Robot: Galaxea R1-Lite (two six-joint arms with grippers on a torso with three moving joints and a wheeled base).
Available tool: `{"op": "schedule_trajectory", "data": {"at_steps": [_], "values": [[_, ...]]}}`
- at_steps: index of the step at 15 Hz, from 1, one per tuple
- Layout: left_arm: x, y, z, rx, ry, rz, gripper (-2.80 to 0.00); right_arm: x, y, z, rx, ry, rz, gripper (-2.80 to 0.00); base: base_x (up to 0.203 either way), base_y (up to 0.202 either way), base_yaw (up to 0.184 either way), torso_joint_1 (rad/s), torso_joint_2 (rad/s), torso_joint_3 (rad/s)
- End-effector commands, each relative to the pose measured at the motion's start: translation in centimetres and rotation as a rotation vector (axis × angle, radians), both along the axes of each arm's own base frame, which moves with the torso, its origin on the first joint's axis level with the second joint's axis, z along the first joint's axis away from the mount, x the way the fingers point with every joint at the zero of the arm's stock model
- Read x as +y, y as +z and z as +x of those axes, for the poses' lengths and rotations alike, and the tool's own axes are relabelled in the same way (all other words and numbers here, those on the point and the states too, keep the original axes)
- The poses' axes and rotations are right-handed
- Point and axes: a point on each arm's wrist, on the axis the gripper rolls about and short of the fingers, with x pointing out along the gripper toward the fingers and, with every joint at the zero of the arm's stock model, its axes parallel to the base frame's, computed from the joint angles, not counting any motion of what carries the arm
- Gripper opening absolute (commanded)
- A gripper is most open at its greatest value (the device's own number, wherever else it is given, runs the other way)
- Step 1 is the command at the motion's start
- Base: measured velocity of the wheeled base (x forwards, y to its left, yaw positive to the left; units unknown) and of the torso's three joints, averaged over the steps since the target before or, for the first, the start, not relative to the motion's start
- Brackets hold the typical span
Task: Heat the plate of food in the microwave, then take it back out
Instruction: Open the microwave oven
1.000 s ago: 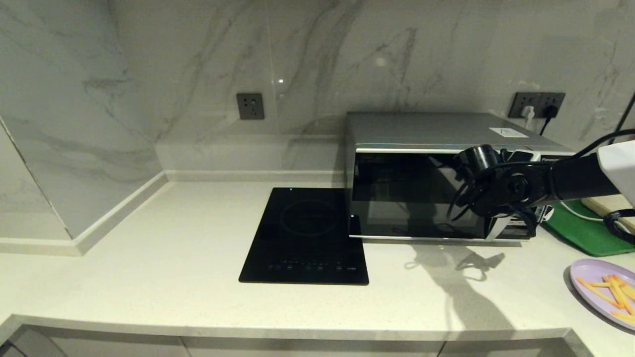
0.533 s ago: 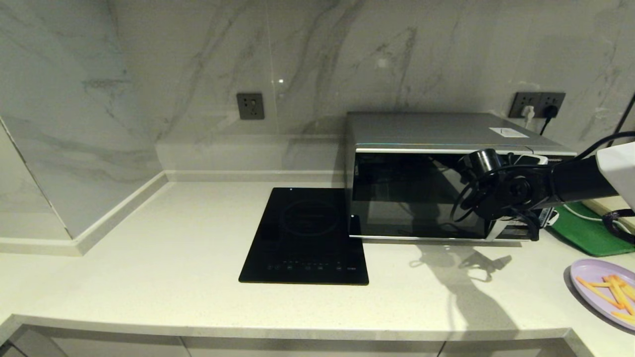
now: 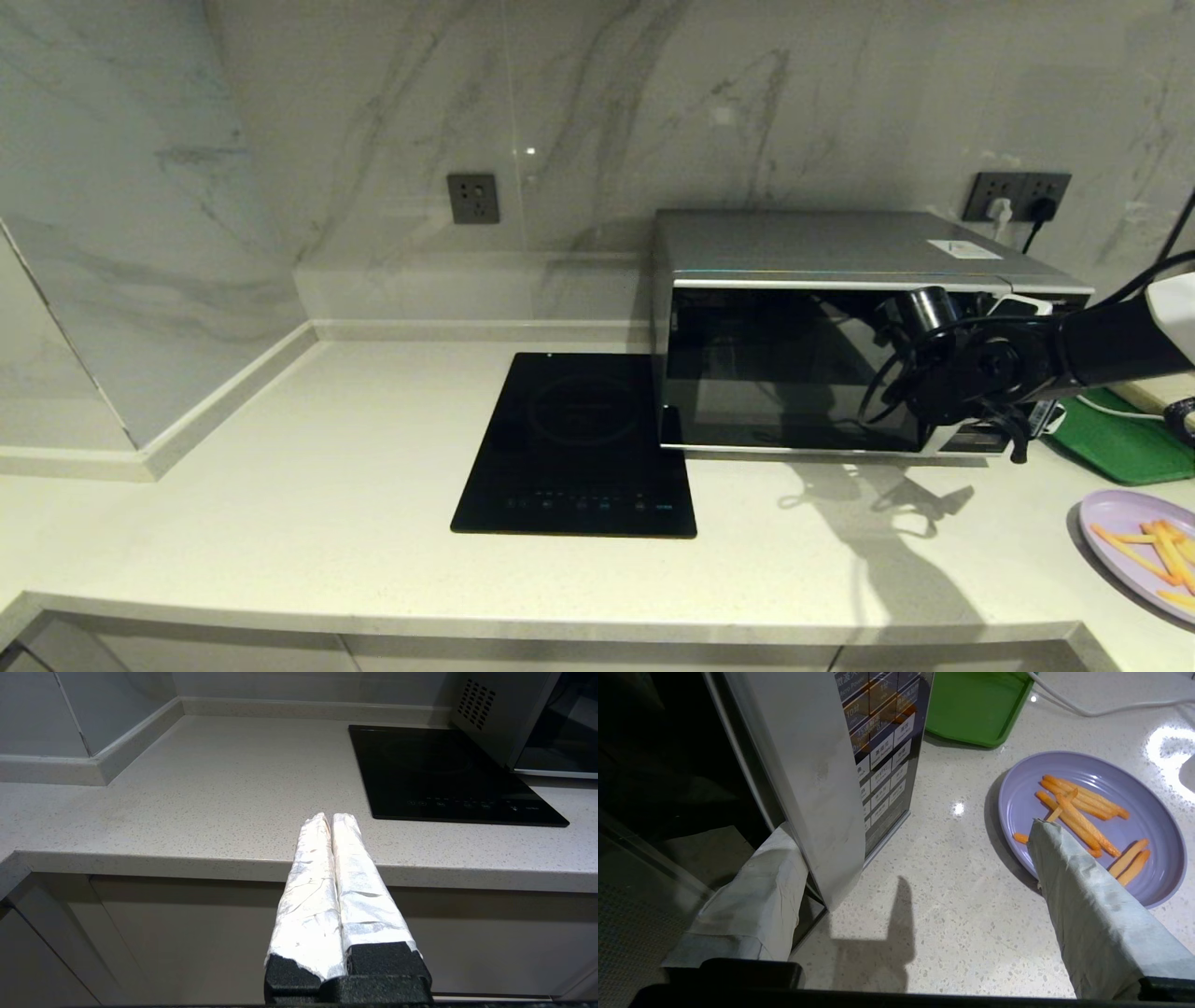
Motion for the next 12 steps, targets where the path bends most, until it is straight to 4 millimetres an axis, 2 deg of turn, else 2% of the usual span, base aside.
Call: {"op": "schedule_trajectory", "data": {"at_steps": [1, 4, 8, 10, 12], "values": [[0.0, 0.0, 0.0, -0.001, 0.001, -0.001, -2.8, -0.1, 0.5, -0.9, -0.014, -0.016, 0.002, 0.0, 0.0, 0.0, 0.0, 0.0, 0.0, 0.0], [0.0, 0.0, 0.0, -0.001, 0.001, -0.001, -2.8, -0.1, 0.9, -1.7, -0.013, -0.01, 0.009, 0.0, 0.0, 0.0, 0.0, 0.0, 0.0, 0.0], [0.0, 0.0, 0.0, -0.001, 0.002, 0.0, -2.8, 0.5, 0.6, -2.0, 0.032, 0.038, 0.023, 0.0, 0.0, 0.0, 0.0, 0.0, 0.0, 0.0], [0.0, 0.0, 0.0, -0.001, 0.001, -0.001, -2.8, 2.2, 1.2, -3.1, 0.042, 0.129, 0.063, 0.0, 0.0, 0.0, 0.0, 0.0, 0.0, 0.0], [0.0, 0.0, 0.0, -0.001, 0.002, -0.001, -2.8, 4.8, 3.7, -5.4, 0.036, 0.293, 0.113, 0.0, 0.0, 0.0, 0.0, 0.0, 0.0, 0.0]]}}
